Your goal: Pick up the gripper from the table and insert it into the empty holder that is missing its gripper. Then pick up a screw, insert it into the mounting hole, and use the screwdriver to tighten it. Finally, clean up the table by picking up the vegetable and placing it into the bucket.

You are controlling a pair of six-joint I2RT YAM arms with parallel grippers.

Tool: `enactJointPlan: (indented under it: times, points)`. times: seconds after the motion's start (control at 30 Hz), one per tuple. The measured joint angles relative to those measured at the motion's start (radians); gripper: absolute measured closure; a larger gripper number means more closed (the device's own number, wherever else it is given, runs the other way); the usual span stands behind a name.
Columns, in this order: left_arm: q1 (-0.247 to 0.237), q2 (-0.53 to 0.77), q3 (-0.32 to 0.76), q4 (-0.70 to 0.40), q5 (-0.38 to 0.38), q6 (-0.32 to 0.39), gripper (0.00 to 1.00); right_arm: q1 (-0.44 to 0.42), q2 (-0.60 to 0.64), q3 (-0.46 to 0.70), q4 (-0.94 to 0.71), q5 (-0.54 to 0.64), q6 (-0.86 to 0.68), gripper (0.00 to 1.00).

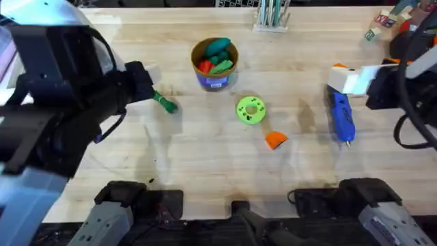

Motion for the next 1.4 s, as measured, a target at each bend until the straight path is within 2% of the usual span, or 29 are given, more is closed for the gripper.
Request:
enactJointPlan:
  times: [0.17,0.2,0.37,0.47,0.6,0.73,0.9,0.97,1.03,1.13,1.3,1.4]
  points:
    - [-0.127,-0.143,0.000,0.010,0.016,0.003,0.071,0.000,0.000,0.000,-0.002,0.002,0.000,0.010]
    - [-0.155,-0.167,0.000,0.019,0.023,0.004,0.031,0.000,0.000,0.000,-0.002,0.002,0.000,0.010]
    - [-0.282,-0.244,0.000,0.106,0.053,0.008,0.013,0.000,0.000,0.000,-0.003,0.002,0.000,0.010]
    - [-0.323,-0.250,0.003,0.129,0.059,0.008,0.013,0.000,0.000,0.000,-0.003,0.003,0.000,0.010]
    - [-0.329,-0.250,0.004,0.109,0.059,0.008,0.012,0.000,0.000,0.000,-0.003,0.002,0.000,0.010]
    - [-0.329,-0.249,0.006,-0.003,0.059,0.008,0.013,0.000,0.000,0.000,-0.003,0.002,0.000,0.010]
    - [-0.329,-0.247,0.006,-0.004,0.059,0.037,0.013,0.000,0.000,0.000,-0.003,0.003,0.000,0.010]
    - [-0.330,-0.248,-0.007,0.066,0.061,0.089,0.013,0.000,0.000,0.000,-0.003,0.002,0.000,0.011]
    - [-0.333,-0.261,-0.050,0.187,0.069,0.159,0.014,0.000,0.000,0.000,-0.004,0.002,0.000,0.011]
    - [-0.337,-0.322,-0.185,0.382,0.092,0.233,0.014,0.000,0.000,0.000,-0.004,0.003,0.000,0.011]
    - [-0.342,-0.471,-0.477,0.710,0.140,0.287,0.013,0.000,0.000,0.000,-0.004,0.002,0.000,0.010]
    - [-0.342,-0.539,-0.592,0.801,0.165,0.301,0.014,0.000,0.000,0.000,-0.004,0.002,0.000,0.010]
